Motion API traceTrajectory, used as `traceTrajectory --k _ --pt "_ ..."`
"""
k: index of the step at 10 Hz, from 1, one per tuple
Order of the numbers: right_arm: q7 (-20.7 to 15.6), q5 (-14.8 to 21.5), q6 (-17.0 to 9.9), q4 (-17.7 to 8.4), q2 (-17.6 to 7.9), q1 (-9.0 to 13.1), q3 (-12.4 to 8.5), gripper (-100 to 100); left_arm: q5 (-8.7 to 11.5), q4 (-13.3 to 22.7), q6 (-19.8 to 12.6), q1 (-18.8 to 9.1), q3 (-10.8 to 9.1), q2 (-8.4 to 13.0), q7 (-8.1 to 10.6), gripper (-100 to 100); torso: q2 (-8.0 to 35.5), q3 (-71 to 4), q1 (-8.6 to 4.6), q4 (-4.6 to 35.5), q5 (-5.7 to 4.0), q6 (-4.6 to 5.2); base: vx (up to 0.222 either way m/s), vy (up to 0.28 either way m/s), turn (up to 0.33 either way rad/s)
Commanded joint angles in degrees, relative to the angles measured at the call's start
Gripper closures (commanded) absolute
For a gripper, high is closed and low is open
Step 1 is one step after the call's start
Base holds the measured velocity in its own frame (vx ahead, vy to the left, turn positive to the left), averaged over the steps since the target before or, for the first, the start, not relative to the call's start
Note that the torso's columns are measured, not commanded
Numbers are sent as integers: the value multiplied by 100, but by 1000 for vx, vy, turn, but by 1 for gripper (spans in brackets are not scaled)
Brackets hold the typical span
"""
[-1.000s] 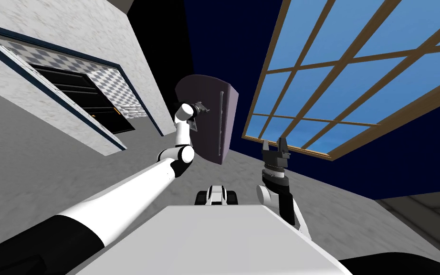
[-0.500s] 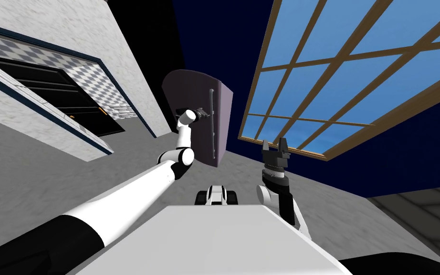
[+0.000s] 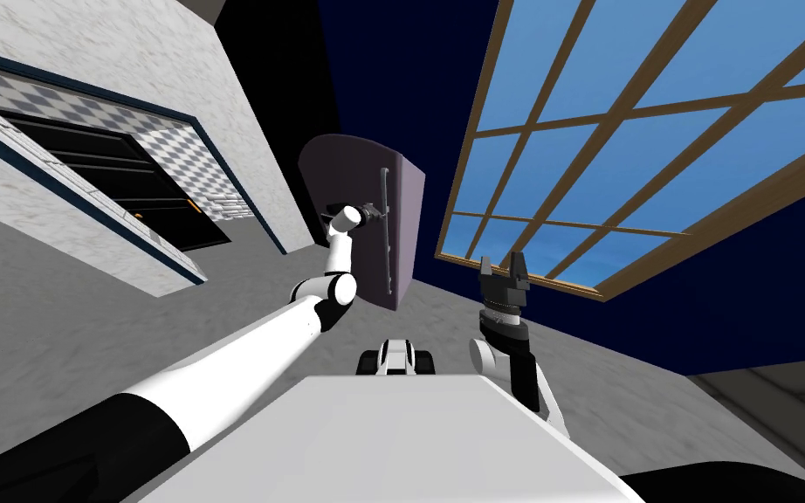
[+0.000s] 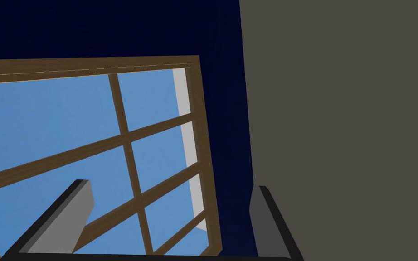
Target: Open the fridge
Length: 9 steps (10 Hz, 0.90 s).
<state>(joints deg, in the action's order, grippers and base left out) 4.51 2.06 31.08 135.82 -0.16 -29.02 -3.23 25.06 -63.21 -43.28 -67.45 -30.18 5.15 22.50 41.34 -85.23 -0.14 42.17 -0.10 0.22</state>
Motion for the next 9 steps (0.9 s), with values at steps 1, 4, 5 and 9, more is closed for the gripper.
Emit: traceTrajectory --k 1,4,5,9 --pt "0 0 0 0 0 1 0 0 125 -32 -148 23 24 -89 -68 100 -9 -13 10 -3 4 -8 -130 131 -43" --pt "0 0 -1 -1 -3 1 -3 0 370 -129 -336 20 53 -210 -216 100 92 65 65 14 29 -30 -121 291 -44" --pt "0 0 -1 -1 -3 1 -3 0 493 -178 -430 19 68 -271 -291 100 99 70 23 14 13 -24 -113 385 -58" --pt "0 0 -1 -1 -2 2 -2 0 861 -325 -712 14 112 -454 -514 100 101 70 -14 13 1 -20 -129 313 -50"
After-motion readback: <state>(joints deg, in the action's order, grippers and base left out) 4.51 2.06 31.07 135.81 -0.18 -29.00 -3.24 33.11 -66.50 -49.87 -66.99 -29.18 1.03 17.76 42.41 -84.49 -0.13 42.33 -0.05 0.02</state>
